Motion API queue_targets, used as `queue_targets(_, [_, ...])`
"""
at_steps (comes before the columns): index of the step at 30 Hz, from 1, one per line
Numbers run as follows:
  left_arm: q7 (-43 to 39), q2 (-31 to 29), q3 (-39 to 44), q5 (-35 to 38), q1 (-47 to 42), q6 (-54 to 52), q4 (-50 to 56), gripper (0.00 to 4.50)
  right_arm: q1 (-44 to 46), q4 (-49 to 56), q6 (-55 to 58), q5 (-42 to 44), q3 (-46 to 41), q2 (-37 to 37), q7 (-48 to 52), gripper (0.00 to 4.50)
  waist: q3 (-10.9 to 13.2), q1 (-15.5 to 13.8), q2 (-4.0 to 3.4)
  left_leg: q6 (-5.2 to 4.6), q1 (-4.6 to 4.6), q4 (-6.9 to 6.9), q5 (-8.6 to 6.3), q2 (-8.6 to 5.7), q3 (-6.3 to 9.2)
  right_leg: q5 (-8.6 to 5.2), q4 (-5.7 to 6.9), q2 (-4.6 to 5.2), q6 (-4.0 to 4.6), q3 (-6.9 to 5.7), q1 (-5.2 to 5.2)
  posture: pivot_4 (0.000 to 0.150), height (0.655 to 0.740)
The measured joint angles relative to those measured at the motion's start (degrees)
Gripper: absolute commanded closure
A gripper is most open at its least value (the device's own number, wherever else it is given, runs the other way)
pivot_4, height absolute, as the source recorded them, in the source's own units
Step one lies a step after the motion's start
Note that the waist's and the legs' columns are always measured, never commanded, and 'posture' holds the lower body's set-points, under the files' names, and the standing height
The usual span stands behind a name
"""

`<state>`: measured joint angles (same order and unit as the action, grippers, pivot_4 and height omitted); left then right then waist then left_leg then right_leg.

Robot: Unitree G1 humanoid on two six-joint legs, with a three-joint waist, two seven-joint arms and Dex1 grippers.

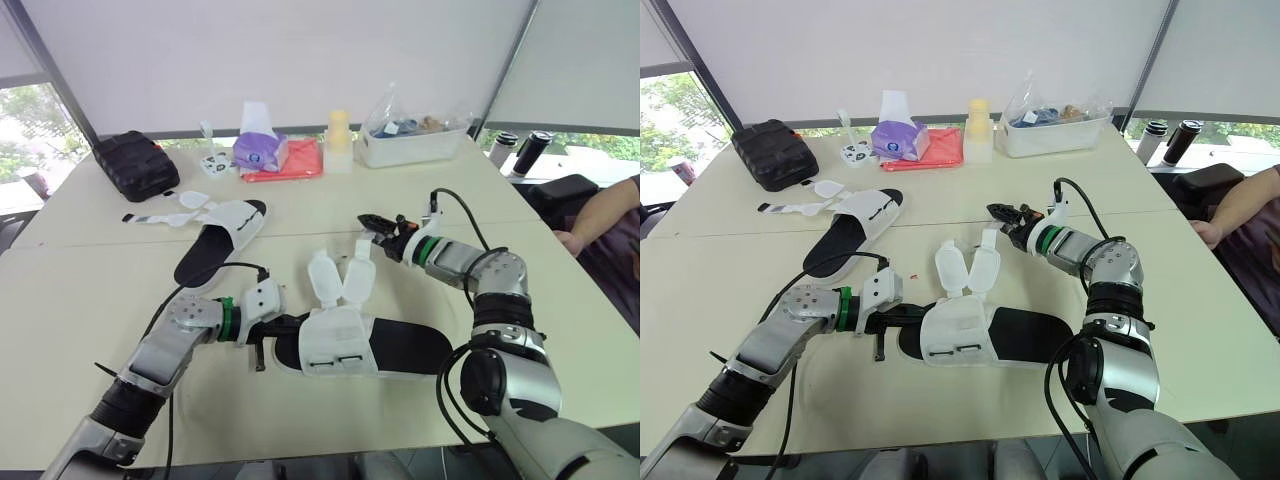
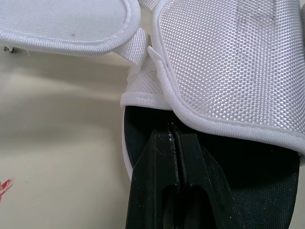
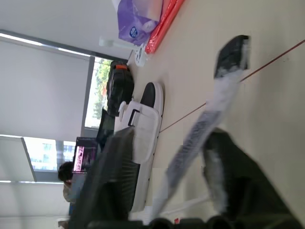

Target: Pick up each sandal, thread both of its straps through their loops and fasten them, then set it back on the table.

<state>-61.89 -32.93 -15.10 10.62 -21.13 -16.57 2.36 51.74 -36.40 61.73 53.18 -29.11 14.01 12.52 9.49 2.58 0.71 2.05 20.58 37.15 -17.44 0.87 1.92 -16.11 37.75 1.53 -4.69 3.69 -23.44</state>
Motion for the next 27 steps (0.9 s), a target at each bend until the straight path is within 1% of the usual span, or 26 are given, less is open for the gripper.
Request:
queue_targets(1, [0.0, 0.0, 0.0, 0.0, 0.0, 0.0, 0.0, 4.5, 0.0, 0.0, 0.1, -0.1, 0.0, 0.0, 0.2, 4.38, 0.0, 0.0, 0.0, 0.0, 0.0, 0.0, 0.0, 0.0, 0.0, 0.0, 0.0, 0.0, 0.0, 0.0, 0.0, 0.15, 0.74])
queue_targets(2, [0.1, 0.0, 0.0, 0.0, 0.0, 0.0, 0.0, 4.5, 0.0, 0.0, 0.3, -0.1, 0.0, 0.0, 0.5, 4.48, 0.0, 0.0, 0.0, 0.0, 0.0, 0.0, 0.0, 0.0, 0.0, 0.0, 0.0, 0.0, 0.0, 0.0, 0.0, 0.15, 0.74])
queue_targets(5, [0.1, 0.1, 0.0, 0.0, 0.1, 0.0, 0.0, 4.5, 0.0, 0.4, 0.4, -0.5, 0.7, 0.5, 2.5, 4.48, 0.0, 0.0, 0.0, 0.0, 0.0, 0.0, 0.0, 0.0, 0.0, 0.0, -0.01, 0.0, 0.0, 0.0, 0.0, 0.15, 0.74])
queue_targets(7, [0.1, 0.3, 0.0, 0.0, 0.1, 0.1, 0.0, 4.5, -0.9, 3.3, -0.1, -1.1, 2.4, 1.3, 5.4, 4.48, 0.0, -0.1, -0.01, 0.0, 0.03, -0.01, 0.0, 0.0, 0.01, 0.0, -0.04, 0.0, 0.0, -0.01, -0.01, 0.15, 0.74])
queue_targets(11, [0.1, 0.5, 0.0, 0.0, 0.1, 0.4, 0.0, 4.5, -4.7, 18.1, -2.6, -1.2, 8.0, 4.0, 15.9, 4.48, 0.0, -0.1, -0.06, -0.05, 0.16, -0.01, -0.03, 0.0, 0.07, 0.02, -0.17, 0.01, -0.05, -0.08, -0.05, 0.15, 0.74])
queue_targets(13, [0.0, 0.5, 0.0, 0.0, 0.1, 0.7, -0.2, 4.5, -8.5, 30.1, -5.2, -1.4, 12.0, 5.5, 21.2, 4.48, 0.0, -0.1, -0.06, -0.1, 0.26, -0.01, -0.06, 0.03, 0.16, 0.02, -0.25, 0.01, -0.06, -0.17, -0.07, 0.15, 0.74])
queue_targets(14, [-0.2, 0.6, -0.1, 0.0, 0.0, 0.7, -0.2, 4.5, -11.3, 36.8, -8.1, -3.1, 15.1, 6.9, 23.8, 4.48, 0.0, -0.1, -0.06, -0.1, 0.34, 0.0, -0.06, 0.03, 0.2, 0.02, -0.28, 0.03, -0.06, -0.24, -0.1, 0.15, 0.74])
queue_targets(15, [-0.2, 0.6, -0.1, 0.0, 0.0, 0.9, -0.3, 4.5, -13.5, 41.3, -10.7, -4.9, 17.8, 8.1, 26.1, 4.48, 0.0, -0.1, -0.05, -0.1, 0.37, 0.0, -0.06, 0.03, 0.23, 0.02, -0.32, 0.04, -0.07, -0.28, -0.1, 0.15, 0.74])
queue_targets(17, [-0.5, 0.6, -0.2, 0.0, 0.0, 1.1, -0.4, 4.5, -20.3, 50.6, -21.2, -13.0, 25.4, 13.3, 32.0, 4.48, 0.0, -0.3, -0.05, -0.1, 0.49, 0.04, -0.06, -0.03, 0.35, 0.03, -0.45, 0.05, -0.11, -0.45, -0.09, 0.15, 0.74])
queue_targets(18, [-0.6, 0.6, -0.1, 0.0, -0.1, 1.2, -0.6, 4.5, -24.0, 53.4, -27.1, -17.7, 29.0, 15.6, 35.1, 4.48, 0.0, -0.2, -0.04, -0.1, 0.54, 0.07, -0.06, -0.05, 0.39, 0.04, -0.49, 0.04, -0.14, -0.5, -0.1, 0.15, 0.74])
queue_targets(19, [-0.7, 0.6, -0.1, 0.0, -0.2, 1.3, -0.8, 4.5, -26.4, 54.4, -32.7, -21.7, 31.4, 17.3, 37.3, 4.48, 0.0, -0.2, -0.04, -0.1, 0.57, 0.08, -0.06, -0.09, 0.38, 0.06, -0.5, 0.05, -0.17, -0.5, -0.11, 0.15, 0.74])
queue_targets(20, [-0.8, 0.7, -0.2, 0.0, -0.5, 1.3, -1.1, 4.5, -29.5, 54.7, -42.1, -27.6, 34.5, 19.8, 40.4, 4.48, 0.0, -0.2, -0.04, -0.1, 0.58, 0.13, -0.06, -0.13, 0.38, 0.07, -0.5, 0.05, -0.19, -0.5, -0.11, 0.15, 0.74])
queue_targets(22, [-1.1, 0.7, -0.1, 0.0, -0.7, 1.6, -1.7, 4.5, -32.7, 51.2, -63.6, -39.1, 38.3, 23.3, 44.6, 4.48, 0.1, -0.1, -0.02, -0.09, 0.56, 0.19, -0.06, -0.15, 0.34, 0.1, -0.5, 0.05, -0.24, -0.5, -0.09, 0.15, 0.74])
queue_targets(25, [-1.2, 1.0, -0.2, -0.2, -1.2, 1.9, -2.5, 4.5, -30.5, 40.3, -88.7, -48.4, 39.1, 25.0, 45.8, 4.48, 0.1, -0.1, 0.03, -0.08, 0.36, 0.26, -0.05, -0.14, 0.21, 0.11, -0.5, 0.05, -0.26, -0.44, 0.08, 0.15, 0.74])
queue_targets(26, [-1.2, 1.2, -0.3, -0.2, -1.2, 1.9, -2.6, 4.5, -29.6, 37.8, -93.0, -49.8, 39.1, 25.3, 45.7, 4.48, 0.1, -0.1, 0.05, -0.08, 0.3, 0.25, -0.05, -0.14, 0.2, 0.11, -0.5, 0.05, -0.25, -0.43, 0.12, 0.15, 0.74])
queue_targets(27, [-1.3, 1.2, -0.3, -0.2, -1.3, 2.0, -2.8, 4.5, -27.7, 33.6, -100.9, -52.2, 39.2, 25.4, 45.2, 4.2, 0.1, -0.1, 0.08, -0.08, 0.22, 0.25, -0.05, -0.14, 0.19, 0.11, -0.5, 0.05, -0.25, -0.42, 0.19, 0.15, 0.74])
